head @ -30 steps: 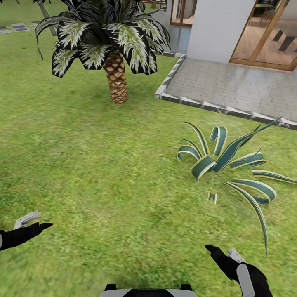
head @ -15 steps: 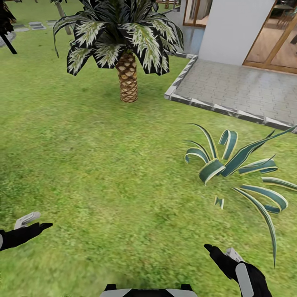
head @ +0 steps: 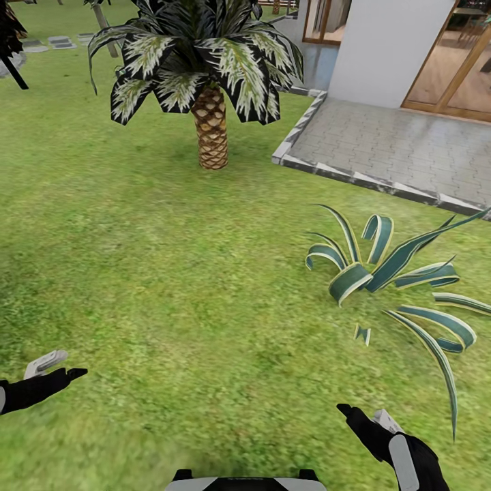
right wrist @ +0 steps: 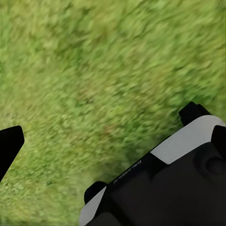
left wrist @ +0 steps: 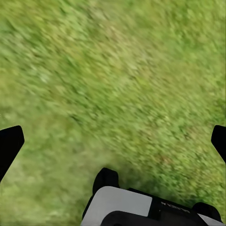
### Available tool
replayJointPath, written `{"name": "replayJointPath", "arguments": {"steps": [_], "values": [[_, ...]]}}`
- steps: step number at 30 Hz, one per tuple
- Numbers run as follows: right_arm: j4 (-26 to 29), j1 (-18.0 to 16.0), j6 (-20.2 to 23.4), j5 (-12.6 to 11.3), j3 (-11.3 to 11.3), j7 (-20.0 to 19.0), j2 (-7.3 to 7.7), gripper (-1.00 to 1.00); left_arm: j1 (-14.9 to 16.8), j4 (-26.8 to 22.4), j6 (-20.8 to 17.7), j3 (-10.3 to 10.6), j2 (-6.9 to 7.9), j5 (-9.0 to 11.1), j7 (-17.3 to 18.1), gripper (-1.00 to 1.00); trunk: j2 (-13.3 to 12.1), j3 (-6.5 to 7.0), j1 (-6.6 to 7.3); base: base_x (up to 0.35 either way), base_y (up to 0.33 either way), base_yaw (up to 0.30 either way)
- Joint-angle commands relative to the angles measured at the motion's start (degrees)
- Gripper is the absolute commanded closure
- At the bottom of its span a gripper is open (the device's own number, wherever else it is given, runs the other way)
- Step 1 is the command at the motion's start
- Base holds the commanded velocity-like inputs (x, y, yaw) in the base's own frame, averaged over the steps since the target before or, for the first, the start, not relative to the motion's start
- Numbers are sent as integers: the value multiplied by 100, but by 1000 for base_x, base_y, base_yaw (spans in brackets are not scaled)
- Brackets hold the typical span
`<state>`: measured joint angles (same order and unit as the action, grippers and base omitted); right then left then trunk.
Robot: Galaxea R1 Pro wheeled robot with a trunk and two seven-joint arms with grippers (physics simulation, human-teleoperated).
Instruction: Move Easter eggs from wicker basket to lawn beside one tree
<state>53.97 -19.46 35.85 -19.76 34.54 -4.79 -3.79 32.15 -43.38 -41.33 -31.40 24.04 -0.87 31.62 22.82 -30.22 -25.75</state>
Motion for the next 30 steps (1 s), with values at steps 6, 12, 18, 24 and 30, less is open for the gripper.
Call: {"name": "replayJointPath", "arguments": {"steps": [6, 12, 18, 24, 30], "values": [[9, -5, 36, 15, 5, -26, -11, -100, 9, -4, -47, 0, -8, -10, 27, -100, 10, -8, -3, -2, 0, 0], [14, -5, 36, 17, 1, -23, -28, -100, 10, -4, -50, 13, -13, -10, 27, -100, 10, -8, -3, -18, 0, 0], [16, -5, 36, 19, 1, -22, -33, -100, 10, -4, -50, 16, -14, -10, 30, -100, 10, -7, -3, -3, 0, 9], [17, -5, 36, 17, -3, -22, -41, -100, 8, -4, -51, 20, -18, -10, 40, -100, 10, 12, -3, -78, 0, 144], [17, -5, 36, 19, -123, -22, -33, -100, 8, -4, -51, 20, -14, -10, 44, -100, 10, 41, -3, -70, 0, 230]]}}
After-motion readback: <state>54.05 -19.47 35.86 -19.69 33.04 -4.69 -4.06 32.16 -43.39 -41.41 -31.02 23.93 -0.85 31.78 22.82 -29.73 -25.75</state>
